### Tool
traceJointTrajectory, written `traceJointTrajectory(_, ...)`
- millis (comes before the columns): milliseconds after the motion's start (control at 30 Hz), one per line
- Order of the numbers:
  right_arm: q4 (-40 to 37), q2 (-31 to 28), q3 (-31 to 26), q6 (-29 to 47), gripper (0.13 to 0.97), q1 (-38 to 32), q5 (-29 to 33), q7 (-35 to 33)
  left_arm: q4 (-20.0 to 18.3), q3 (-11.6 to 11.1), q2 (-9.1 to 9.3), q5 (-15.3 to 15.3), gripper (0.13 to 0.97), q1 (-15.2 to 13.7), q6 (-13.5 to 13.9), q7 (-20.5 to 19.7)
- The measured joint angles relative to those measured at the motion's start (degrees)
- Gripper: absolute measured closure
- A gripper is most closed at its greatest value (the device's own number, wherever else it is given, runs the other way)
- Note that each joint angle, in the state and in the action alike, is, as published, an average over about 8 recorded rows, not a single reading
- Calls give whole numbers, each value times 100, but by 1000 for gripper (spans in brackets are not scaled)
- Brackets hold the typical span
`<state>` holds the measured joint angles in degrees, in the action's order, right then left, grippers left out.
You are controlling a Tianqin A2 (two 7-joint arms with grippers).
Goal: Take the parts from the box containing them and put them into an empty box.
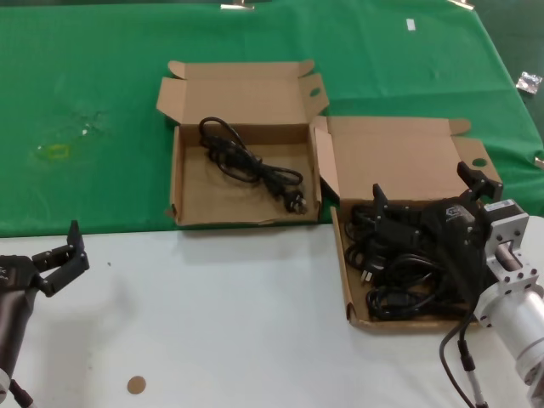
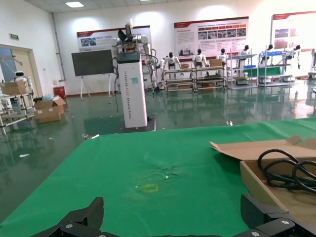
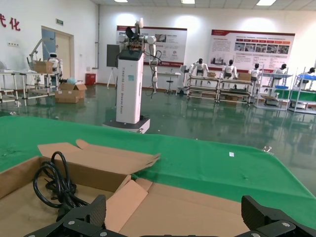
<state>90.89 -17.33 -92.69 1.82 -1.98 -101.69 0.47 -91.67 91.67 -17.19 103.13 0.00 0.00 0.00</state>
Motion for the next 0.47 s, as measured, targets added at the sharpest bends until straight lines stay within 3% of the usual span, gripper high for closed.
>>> traceJointTrajectory(467,0,0,0,0,129,0,0,0,0,0,0,0,132,0,0,0)
